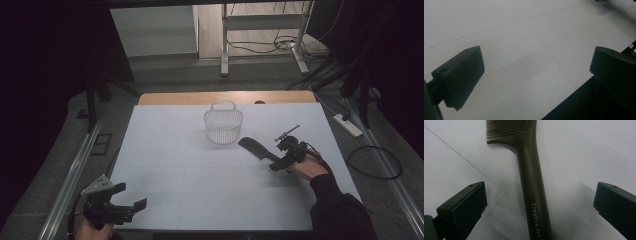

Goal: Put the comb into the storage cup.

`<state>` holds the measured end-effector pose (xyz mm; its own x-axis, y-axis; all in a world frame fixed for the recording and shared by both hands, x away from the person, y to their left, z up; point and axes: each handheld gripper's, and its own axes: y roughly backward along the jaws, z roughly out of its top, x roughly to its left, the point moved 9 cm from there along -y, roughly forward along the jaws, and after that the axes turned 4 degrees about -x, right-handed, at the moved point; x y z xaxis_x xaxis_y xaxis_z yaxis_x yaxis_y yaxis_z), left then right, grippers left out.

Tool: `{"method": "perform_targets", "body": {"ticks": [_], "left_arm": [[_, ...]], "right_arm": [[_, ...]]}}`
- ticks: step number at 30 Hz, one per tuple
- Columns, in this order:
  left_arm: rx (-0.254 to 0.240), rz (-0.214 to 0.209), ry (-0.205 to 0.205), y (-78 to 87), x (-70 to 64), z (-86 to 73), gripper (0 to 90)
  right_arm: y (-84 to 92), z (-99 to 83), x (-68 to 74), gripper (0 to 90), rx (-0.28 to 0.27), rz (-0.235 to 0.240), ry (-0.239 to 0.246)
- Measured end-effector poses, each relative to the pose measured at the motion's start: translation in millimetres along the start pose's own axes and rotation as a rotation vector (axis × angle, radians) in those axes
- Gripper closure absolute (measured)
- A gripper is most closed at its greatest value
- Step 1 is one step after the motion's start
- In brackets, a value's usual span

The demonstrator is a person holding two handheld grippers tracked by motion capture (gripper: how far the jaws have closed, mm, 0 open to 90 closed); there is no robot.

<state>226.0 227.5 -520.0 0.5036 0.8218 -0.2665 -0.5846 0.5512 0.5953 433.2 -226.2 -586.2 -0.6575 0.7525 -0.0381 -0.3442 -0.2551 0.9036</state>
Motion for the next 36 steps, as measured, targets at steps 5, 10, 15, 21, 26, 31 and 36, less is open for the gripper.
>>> {"method": "perform_targets", "body": {"ticks": [5, 10, 15, 21, 26, 31, 36], "left_arm": [[0.001, 0.0, 0.0, 0.0, 0.0, -0.1, 0.1], [0.001, 0.001, -0.001, -0.1, -0.2, 0.0, 0.2], [0.002, 0.001, -0.001, -0.1, -0.2, 0.0, 0.2], [0.002, 0.001, -0.002, -0.1, -0.3, -0.1, 0.2], [0.001, 0.001, -0.002, -0.1, -0.2, -0.1, 0.2], [0.003, 0.003, -0.005, -0.1, -0.2, -0.1, 0.3], [0.004, 0.004, -0.005, -0.1, -0.1, -0.2, 0.3]], "right_arm": [[-6.3, -4.9, 0.0, 0.0, 0.034, -0.009, 0.002], [-6.0, -5.4, 0.0, 0.0, 0.044, -0.012, -0.006], [-4.6, -4.9, 1.6, 3.9, 0.046, -0.007, 0.001], [2.9, -1.4, 11.2, 29.7, 0.041, 0.024, 0.052], [6.3, 1.0, 11.1, 52.1, 0.034, 0.032, 0.063], [7.7, 1.5, 11.6, 71.6, 0.037, 0.031, 0.063], [7.9, 1.6, 12.5, 72.3, 0.039, 0.02, 0.053]]}}
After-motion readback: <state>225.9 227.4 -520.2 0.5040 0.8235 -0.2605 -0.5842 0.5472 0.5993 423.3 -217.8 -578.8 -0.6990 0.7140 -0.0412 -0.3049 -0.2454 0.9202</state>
